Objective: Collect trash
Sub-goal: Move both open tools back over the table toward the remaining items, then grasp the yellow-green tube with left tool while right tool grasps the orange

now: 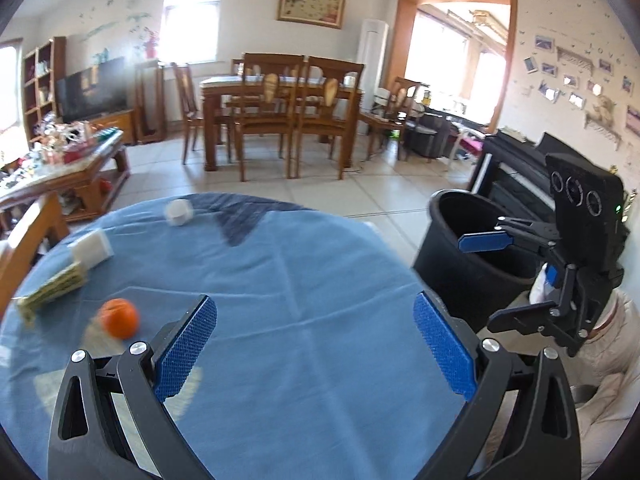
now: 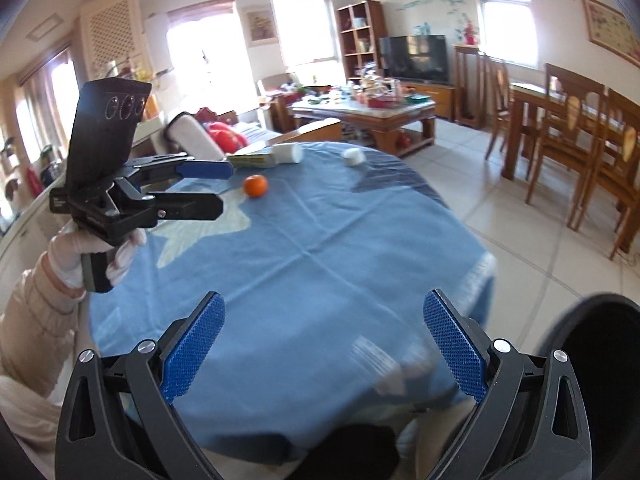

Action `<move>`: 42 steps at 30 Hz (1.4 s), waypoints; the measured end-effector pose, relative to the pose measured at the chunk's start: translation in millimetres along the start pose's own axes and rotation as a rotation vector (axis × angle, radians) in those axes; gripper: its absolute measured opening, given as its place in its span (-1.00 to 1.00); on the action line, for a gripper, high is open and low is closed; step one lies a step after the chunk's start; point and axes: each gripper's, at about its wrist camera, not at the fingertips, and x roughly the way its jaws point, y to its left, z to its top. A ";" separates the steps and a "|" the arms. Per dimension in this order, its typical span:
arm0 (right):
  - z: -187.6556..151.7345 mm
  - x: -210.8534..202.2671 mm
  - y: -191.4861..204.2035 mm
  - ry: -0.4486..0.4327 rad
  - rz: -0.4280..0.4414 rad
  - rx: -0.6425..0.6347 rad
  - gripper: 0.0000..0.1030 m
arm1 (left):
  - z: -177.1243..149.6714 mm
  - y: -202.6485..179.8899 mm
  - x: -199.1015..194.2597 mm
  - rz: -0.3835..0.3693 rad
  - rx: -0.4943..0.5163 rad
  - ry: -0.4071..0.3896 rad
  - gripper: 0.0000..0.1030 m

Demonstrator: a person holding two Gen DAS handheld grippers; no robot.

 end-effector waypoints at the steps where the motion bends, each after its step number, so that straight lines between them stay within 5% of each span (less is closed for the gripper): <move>1: 2.4 3.8 3.3 0.002 0.008 -0.006 0.89 | -1.7 4.3 -2.5 0.015 0.002 0.000 0.90; 10: 43.4 65.4 42.4 0.039 0.087 -0.053 0.89 | -14.7 59.1 -15.9 0.136 -0.016 0.017 0.90; 22: 94.1 159.8 63.8 0.131 0.152 -0.070 0.89 | -24.7 191.0 -32.1 0.290 -0.106 0.050 0.90; 31: 125.8 214.4 78.0 0.182 0.177 -0.106 0.89 | -13.1 246.6 -3.3 0.291 -0.012 0.131 0.90; 41: 142.9 258.8 79.9 0.224 0.147 -0.108 0.50 | -11.6 257.3 20.1 0.269 0.091 0.151 0.88; 42: 142.9 261.9 80.0 0.227 0.145 -0.105 0.45 | -10.3 258.4 22.5 0.263 0.089 0.153 0.71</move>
